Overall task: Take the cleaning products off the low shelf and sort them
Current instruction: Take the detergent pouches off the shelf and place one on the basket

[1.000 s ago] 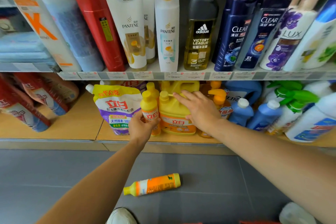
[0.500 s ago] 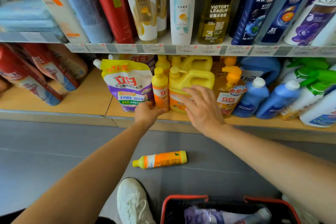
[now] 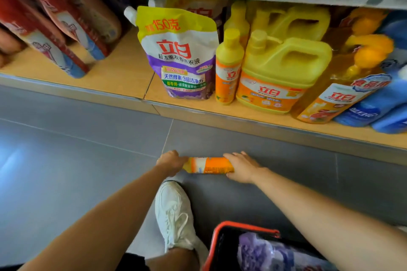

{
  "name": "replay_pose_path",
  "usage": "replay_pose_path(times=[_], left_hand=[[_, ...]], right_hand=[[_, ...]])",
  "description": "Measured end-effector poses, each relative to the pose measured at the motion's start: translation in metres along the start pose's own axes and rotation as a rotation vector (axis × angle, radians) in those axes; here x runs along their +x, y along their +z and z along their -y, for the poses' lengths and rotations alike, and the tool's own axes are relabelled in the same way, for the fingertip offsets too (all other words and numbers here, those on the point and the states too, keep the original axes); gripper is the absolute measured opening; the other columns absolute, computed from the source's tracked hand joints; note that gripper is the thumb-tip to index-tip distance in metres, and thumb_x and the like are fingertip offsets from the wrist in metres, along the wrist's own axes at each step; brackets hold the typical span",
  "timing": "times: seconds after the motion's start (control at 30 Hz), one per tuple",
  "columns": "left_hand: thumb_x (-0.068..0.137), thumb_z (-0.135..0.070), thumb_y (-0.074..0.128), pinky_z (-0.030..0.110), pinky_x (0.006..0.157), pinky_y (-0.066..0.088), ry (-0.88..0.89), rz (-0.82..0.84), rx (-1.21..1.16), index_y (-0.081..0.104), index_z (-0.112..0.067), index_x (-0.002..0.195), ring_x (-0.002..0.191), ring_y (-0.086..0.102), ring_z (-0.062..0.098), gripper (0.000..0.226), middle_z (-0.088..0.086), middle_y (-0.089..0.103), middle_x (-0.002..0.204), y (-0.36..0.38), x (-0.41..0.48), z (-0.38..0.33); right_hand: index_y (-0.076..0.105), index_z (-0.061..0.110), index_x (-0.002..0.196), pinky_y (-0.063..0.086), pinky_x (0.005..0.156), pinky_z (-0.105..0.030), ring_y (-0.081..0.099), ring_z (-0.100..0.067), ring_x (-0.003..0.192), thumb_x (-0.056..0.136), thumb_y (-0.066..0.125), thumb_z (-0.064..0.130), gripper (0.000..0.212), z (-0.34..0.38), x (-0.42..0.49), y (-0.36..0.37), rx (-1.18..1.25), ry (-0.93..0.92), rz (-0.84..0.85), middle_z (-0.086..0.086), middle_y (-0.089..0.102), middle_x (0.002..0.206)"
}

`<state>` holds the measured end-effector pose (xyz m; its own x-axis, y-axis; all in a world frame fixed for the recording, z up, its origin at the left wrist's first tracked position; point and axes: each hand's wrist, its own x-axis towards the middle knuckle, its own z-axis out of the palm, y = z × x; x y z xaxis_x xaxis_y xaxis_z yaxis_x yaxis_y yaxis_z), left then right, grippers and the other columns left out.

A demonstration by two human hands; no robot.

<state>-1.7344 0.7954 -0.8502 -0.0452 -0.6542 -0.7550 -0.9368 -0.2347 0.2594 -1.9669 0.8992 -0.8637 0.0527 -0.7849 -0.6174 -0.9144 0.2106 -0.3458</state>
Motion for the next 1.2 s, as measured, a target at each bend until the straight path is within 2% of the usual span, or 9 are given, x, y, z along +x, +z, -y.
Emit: replay_pose_path(times=[0.2,0.3,0.37,0.5,0.67,0.9,1.03,1.13,1.2], left_hand=[[0.096,-0.012,0.066,0.047,0.083,0.062,-0.048,0.021,-0.608,0.067,-0.002,0.099,0.089,0.069,0.034,0.010,0.021,0.067,0.100,0.026,0.010,0.007],[0.094,-0.001,0.066,0.030,0.065,0.063,0.027,0.024,-0.925,0.065,-0.001,0.099,0.077,0.068,0.027,0.005,0.020,0.066,0.094,0.023,0.003,-0.001],[0.095,0.000,0.064,0.029,0.068,0.063,0.137,0.031,-1.015,0.065,-0.004,0.098,0.077,0.068,0.022,0.005,0.016,0.066,0.091,0.017,-0.004,-0.010],[0.095,0.000,0.064,0.036,0.084,0.062,0.358,0.025,-1.026,0.068,-0.008,0.108,0.090,0.068,0.026,0.016,0.015,0.065,0.092,-0.004,-0.025,-0.038],[0.091,-0.005,0.070,0.032,0.086,0.060,0.583,-0.017,-0.929,0.066,-0.009,0.124,0.096,0.069,0.022,0.033,0.015,0.067,0.100,-0.035,-0.058,-0.078],[0.075,-0.035,0.087,0.041,0.086,0.062,0.592,0.048,-0.755,0.058,-0.019,0.128,0.106,0.070,0.026,0.063,0.008,0.067,0.120,-0.039,-0.107,-0.104],[0.079,-0.020,0.082,0.049,0.087,0.061,0.629,-0.032,-0.860,0.059,-0.010,0.124,0.105,0.071,0.029,0.052,0.010,0.071,0.117,-0.038,-0.121,-0.118],[0.074,-0.017,0.085,0.047,0.088,0.061,0.772,-0.146,-0.787,0.061,-0.010,0.122,0.103,0.072,0.023,0.054,0.004,0.074,0.114,-0.056,-0.129,-0.125],[0.076,-0.013,0.086,0.046,0.089,0.060,0.863,-0.236,-0.724,0.061,-0.009,0.125,0.104,0.071,0.023,0.055,0.005,0.073,0.116,-0.071,-0.134,-0.130]], right_hand=[[0.053,0.023,0.134,0.047,0.097,-0.043,0.046,-0.027,0.120,0.074,0.086,0.037,0.069,-0.015,0.009,0.009,0.023,-0.017,-0.025,-0.005,0.046,0.126],[0.051,0.024,0.121,0.050,0.087,-0.036,0.055,-0.026,0.111,0.071,0.089,0.035,0.064,-0.024,0.003,0.013,0.072,-0.004,-0.098,-0.002,0.048,0.122],[0.044,0.027,0.117,0.053,0.082,-0.036,0.061,-0.025,0.108,0.071,0.089,0.036,0.065,-0.029,-0.004,0.011,0.119,0.009,-0.137,-0.002,0.055,0.125],[0.046,0.027,0.136,0.054,0.084,-0.031,0.061,-0.021,0.113,0.069,0.091,0.036,0.081,-0.035,-0.020,0.001,0.284,-0.006,-0.158,0.004,0.055,0.124],[0.058,0.024,0.123,0.049,0.073,-0.018,0.062,-0.007,0.093,0.066,0.093,0.034,0.067,-0.028,-0.042,-0.015,0.547,-0.041,-0.215,0.011,0.060,0.108],[0.060,0.033,0.121,0.054,0.077,-0.019,0.065,-0.004,0.094,0.064,0.093,0.042,0.066,0.011,-0.067,-0.037,0.824,-0.069,-0.568,0.015,0.065,0.108],[0.058,0.024,0.134,0.050,0.090,-0.027,0.058,-0.011,0.109,0.066,0.086,0.056,0.081,0.014,-0.072,-0.061,0.635,-0.182,-0.628,0.006,0.063,0.122],[0.050,0.019,0.144,0.040,0.108,-0.040,0.043,-0.022,0.133,0.077,0.054,0.079,0.090,-0.006,-0.077,-0.078,0.151,-0.201,-0.744,-0.001,0.051,0.145],[0.036,0.021,0.154,0.027,0.119,-0.046,0.028,-0.026,0.148,0.083,0.031,0.083,0.095,-0.020,-0.078,-0.086,-0.048,-0.118,-0.653,-0.002,0.034,0.161]])
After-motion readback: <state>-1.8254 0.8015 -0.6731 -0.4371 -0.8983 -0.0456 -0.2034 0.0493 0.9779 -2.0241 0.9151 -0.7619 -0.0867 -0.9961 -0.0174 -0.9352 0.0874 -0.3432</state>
